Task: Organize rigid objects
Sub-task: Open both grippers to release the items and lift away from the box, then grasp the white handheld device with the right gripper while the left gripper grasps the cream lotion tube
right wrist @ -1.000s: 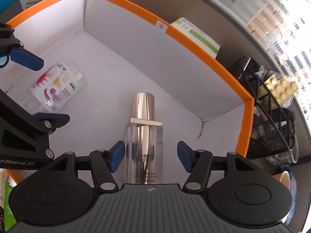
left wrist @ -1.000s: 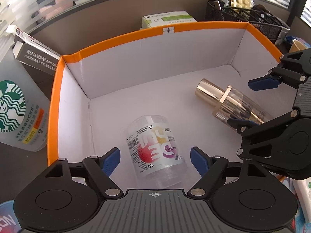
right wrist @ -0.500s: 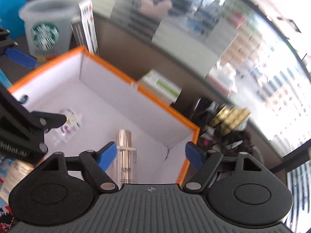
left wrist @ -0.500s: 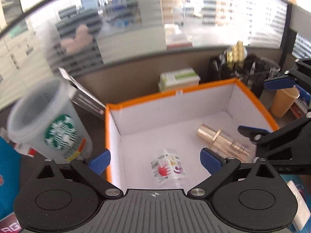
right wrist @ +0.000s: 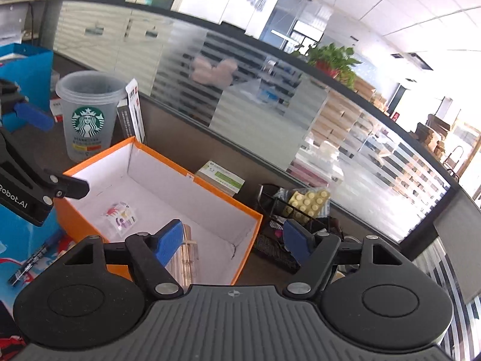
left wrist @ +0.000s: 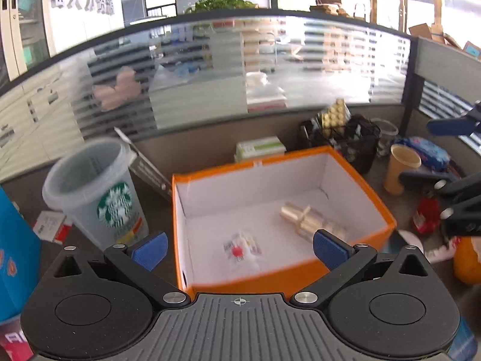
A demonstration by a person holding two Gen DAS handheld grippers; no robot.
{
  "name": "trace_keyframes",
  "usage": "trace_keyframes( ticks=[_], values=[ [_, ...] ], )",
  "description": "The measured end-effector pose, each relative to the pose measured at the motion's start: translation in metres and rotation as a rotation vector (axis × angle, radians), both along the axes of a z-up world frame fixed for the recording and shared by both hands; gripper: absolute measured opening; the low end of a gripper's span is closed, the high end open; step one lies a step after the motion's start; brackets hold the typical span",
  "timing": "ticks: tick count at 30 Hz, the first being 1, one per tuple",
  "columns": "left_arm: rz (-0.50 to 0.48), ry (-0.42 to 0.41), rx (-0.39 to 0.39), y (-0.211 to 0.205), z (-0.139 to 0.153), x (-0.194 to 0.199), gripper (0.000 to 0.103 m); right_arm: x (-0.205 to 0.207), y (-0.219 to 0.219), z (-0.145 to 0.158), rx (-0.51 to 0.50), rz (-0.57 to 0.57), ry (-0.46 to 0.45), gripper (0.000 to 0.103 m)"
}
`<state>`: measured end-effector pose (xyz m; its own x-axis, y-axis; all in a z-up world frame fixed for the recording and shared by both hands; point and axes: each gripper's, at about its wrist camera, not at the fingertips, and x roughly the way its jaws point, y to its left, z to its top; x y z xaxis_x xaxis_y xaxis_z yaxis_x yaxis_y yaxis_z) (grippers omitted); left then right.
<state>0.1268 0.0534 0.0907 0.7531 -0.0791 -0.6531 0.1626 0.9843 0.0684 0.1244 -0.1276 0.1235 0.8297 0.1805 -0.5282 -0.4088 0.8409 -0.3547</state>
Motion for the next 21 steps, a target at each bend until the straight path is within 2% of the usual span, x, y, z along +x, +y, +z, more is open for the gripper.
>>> trace_keyframes(
  ticks=[4,11,16,20,21],
  values=[
    [-0.001,0.047,0.003,0.001,-0.031,-0.012,0.103,-0.021,-0.015,-0.022,0.059,0.004,0.031,0.071],
    [-0.021,0.156,-0.005,0.002,-0.092,-0.023,0.103,-0.039,-0.033,-0.102,0.095,-0.048,0.125,0.071],
    [0.002,0.191,0.015,0.013,-0.116,-0.023,0.103,-0.055,-0.055,-0.155,0.137,-0.138,0.17,0.073],
    [-0.001,0.229,0.009,0.016,-0.129,-0.021,0.103,-0.069,-0.069,-0.179,0.169,-0.189,0.187,0.076],
    [-0.012,0.233,0.013,0.014,-0.132,-0.021,0.103,-0.072,-0.071,-0.183,0.177,-0.198,0.191,0.079]
  ],
)
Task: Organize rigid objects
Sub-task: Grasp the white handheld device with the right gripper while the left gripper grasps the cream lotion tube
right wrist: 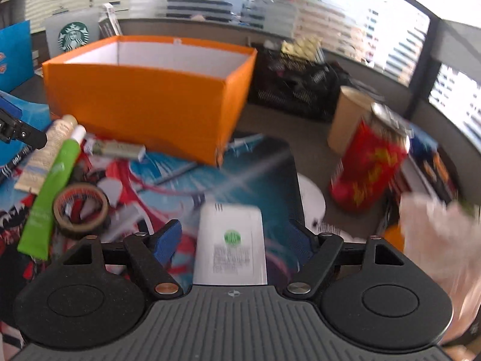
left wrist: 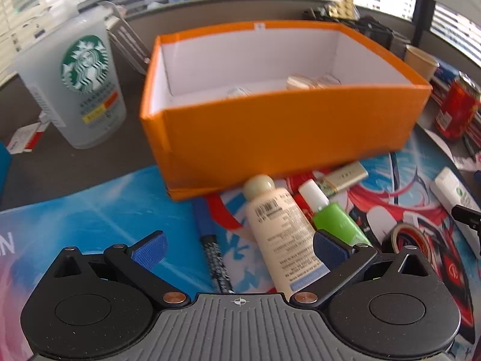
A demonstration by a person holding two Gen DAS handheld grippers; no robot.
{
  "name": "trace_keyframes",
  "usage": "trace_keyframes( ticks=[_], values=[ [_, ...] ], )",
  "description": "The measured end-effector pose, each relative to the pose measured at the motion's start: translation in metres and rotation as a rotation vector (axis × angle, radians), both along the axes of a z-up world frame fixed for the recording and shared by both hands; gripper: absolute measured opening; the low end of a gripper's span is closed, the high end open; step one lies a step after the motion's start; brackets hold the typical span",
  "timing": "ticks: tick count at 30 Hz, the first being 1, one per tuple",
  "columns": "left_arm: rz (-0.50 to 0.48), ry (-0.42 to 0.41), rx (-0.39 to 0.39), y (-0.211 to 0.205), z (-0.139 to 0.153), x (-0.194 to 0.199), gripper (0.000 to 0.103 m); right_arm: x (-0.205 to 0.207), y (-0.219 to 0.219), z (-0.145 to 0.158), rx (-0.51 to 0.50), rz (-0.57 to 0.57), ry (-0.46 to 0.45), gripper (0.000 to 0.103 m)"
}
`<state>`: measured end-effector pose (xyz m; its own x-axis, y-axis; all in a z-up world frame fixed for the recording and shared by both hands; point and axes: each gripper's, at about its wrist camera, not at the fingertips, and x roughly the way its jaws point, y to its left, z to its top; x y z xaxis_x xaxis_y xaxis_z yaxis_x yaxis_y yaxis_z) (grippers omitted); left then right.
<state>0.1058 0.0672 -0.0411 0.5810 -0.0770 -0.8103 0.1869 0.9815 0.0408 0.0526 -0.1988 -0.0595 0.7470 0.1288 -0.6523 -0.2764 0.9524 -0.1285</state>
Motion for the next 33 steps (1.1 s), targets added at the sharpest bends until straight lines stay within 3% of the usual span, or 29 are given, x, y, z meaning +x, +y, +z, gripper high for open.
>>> trace_keyframes(
  ticks=[6,11,13,17,20,22,26,28,33],
  values=[
    [-0.029,0.005,0.013,-0.016,-0.012,0.0,0.103,-0.007,-0.009,-0.013,0.041,-0.029,0.009,0.079],
    [-0.033,-0.021,-0.021,-0.022,-0.018,-0.001,0.103,-0.008,-0.015,-0.016,0.066,-0.041,0.006,0.064],
    [-0.035,-0.044,-0.026,-0.025,-0.02,-0.003,0.103,-0.008,-0.017,-0.016,0.098,-0.028,0.011,0.053],
    [-0.048,-0.088,-0.04,-0.028,-0.022,-0.009,0.101,-0.01,-0.017,-0.017,0.119,-0.028,0.0,0.051],
    [-0.043,-0.066,-0.121,-0.02,-0.025,-0.01,0.088,-0.011,-0.02,-0.018,0.146,-0.034,-0.009,0.051],
    [-0.038,-0.082,-0.126,-0.019,-0.023,-0.012,0.079,-0.011,-0.021,-0.019,0.157,-0.038,-0.015,0.05],
    [-0.032,-0.076,-0.153,-0.017,-0.019,-0.014,0.07,-0.012,-0.019,-0.019,0.151,-0.041,-0.025,0.05],
    [-0.034,-0.081,-0.16,-0.016,-0.018,-0.015,0.058,-0.012,-0.019,-0.019,0.157,-0.044,-0.028,0.05],
    [-0.038,-0.105,-0.138,-0.019,-0.014,-0.022,0.058,-0.013,-0.02,-0.019,0.168,-0.054,-0.035,0.05]
  ],
)
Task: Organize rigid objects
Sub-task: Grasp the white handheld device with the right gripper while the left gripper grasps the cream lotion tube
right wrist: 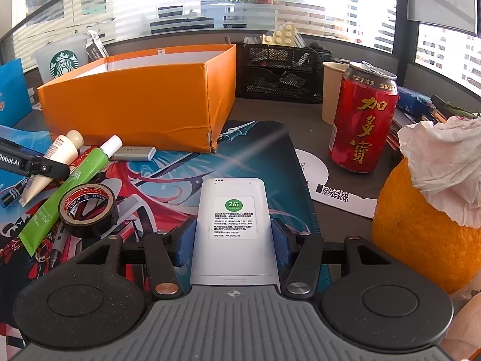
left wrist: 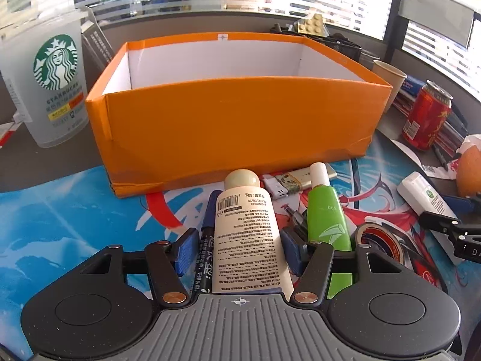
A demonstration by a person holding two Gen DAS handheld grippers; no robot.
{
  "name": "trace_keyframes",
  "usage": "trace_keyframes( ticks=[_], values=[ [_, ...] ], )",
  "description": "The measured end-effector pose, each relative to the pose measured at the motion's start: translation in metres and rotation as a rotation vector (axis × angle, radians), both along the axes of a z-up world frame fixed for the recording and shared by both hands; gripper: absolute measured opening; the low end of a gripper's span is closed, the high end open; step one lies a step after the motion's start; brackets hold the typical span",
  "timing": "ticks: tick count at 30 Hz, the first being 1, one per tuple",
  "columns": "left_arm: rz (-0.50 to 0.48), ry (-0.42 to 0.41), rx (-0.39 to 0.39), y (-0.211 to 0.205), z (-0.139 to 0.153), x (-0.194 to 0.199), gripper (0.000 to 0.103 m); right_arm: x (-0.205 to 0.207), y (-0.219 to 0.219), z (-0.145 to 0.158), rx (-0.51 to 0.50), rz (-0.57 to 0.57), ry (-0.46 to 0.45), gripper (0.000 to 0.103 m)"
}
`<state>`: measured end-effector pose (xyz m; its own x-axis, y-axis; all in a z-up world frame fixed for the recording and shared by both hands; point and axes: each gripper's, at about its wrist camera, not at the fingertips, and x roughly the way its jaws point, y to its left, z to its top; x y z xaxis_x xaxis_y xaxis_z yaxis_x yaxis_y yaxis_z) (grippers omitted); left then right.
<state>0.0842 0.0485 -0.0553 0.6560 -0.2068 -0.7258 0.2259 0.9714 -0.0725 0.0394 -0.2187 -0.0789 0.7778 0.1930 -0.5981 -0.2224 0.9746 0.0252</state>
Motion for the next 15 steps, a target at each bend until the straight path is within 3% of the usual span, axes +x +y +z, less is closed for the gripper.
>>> trace_keyframes(
  ticks=[2,3,4,5,9,12,15],
  values=[
    [0.008,-0.007,-0.015,0.003,0.003,0.0,0.054,0.0,-0.001,0.0,0.009,-0.003,-0.004,0.05],
    [0.012,-0.017,-0.02,0.004,0.005,-0.001,0.049,-0.001,-0.002,0.001,0.017,-0.004,-0.006,0.05],
    [0.005,-0.021,-0.035,0.006,0.01,-0.002,0.037,-0.001,-0.003,0.001,0.026,-0.004,-0.008,0.05],
    [0.013,-0.016,-0.041,0.008,0.013,-0.003,0.034,-0.002,-0.003,0.002,0.037,-0.003,-0.01,0.05],
    [0.014,0.008,-0.071,0.015,0.017,0.0,0.034,-0.003,-0.003,0.005,0.042,0.003,-0.021,0.05],
    [0.003,-0.003,-0.044,0.011,0.016,-0.002,0.034,-0.004,0.0,0.003,0.03,0.013,-0.013,0.05],
    [-0.013,-0.001,-0.018,0.008,0.013,-0.002,0.041,-0.003,0.002,-0.001,0.018,0.013,-0.006,0.05]
  ],
)
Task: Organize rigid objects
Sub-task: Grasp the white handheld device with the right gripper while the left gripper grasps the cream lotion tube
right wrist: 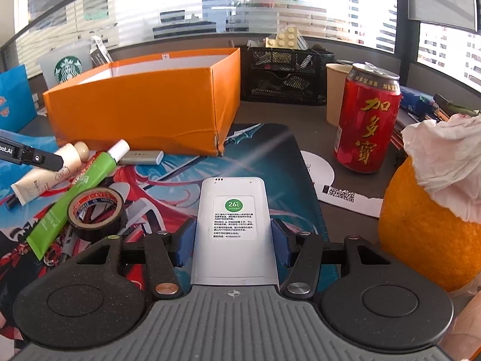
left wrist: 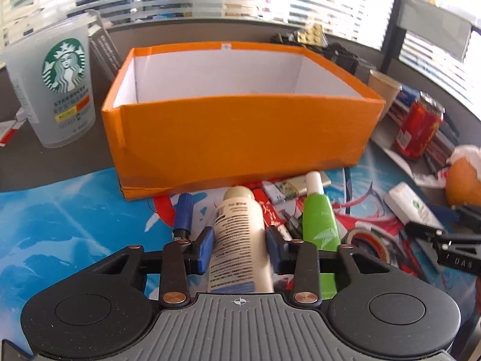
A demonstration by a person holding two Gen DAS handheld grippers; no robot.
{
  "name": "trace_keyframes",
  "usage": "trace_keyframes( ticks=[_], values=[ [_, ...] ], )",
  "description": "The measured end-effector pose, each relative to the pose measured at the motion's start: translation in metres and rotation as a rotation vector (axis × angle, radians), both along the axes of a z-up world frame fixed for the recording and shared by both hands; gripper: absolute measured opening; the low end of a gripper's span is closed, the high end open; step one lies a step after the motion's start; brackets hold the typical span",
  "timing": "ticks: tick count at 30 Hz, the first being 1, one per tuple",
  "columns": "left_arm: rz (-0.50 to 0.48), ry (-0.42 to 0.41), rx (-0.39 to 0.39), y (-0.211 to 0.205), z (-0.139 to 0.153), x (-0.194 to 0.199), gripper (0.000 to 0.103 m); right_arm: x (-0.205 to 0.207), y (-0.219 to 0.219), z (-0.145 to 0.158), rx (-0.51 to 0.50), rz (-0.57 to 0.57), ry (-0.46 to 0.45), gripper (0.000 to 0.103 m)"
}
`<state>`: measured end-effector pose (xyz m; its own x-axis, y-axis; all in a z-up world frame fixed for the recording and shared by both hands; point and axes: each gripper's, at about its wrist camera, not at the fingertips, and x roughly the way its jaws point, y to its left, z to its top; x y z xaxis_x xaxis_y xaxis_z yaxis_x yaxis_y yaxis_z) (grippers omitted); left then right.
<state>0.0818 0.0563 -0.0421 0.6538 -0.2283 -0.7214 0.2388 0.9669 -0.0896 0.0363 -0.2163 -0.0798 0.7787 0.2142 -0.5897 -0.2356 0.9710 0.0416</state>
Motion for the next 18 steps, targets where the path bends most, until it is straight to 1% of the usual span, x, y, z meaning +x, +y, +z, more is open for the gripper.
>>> trace_keyframes(
  ticks=[2,3,4,5,6,7,9,12,16,18],
  values=[
    [-0.011,0.04,-0.013,0.001,-0.009,0.004,0.047,-0.001,0.002,0.0,-0.01,-0.002,-0.005,0.05],
    [-0.014,0.05,-0.014,0.0,-0.014,0.005,0.048,0.0,0.002,-0.001,-0.015,-0.001,-0.006,0.05],
    [-0.019,0.011,0.017,-0.003,-0.015,0.002,0.048,0.0,0.002,-0.001,-0.016,-0.001,-0.007,0.05],
    [-0.029,-0.022,0.068,-0.01,-0.016,-0.002,0.047,0.0,0.002,-0.001,-0.019,0.0,-0.009,0.05],
    [-0.034,-0.047,0.104,-0.015,-0.018,-0.005,0.047,-0.001,0.003,-0.002,-0.029,0.003,-0.014,0.05],
    [-0.029,-0.065,0.114,-0.017,-0.018,-0.008,0.046,-0.001,0.005,-0.002,-0.039,0.005,-0.017,0.05],
    [-0.024,-0.066,0.093,-0.015,-0.017,-0.01,0.044,-0.001,0.006,-0.002,-0.045,0.001,-0.018,0.05],
    [-0.036,-0.056,0.009,-0.005,-0.014,-0.015,0.044,-0.002,0.006,-0.003,-0.043,-0.006,-0.026,0.05],
    [-0.027,-0.065,0.007,0.001,-0.013,-0.023,0.044,-0.002,0.006,-0.002,-0.036,-0.009,-0.032,0.05],
    [-0.025,-0.048,-0.011,0.005,-0.012,-0.024,0.044,-0.003,0.004,-0.001,-0.026,-0.012,-0.035,0.05]
  ],
)
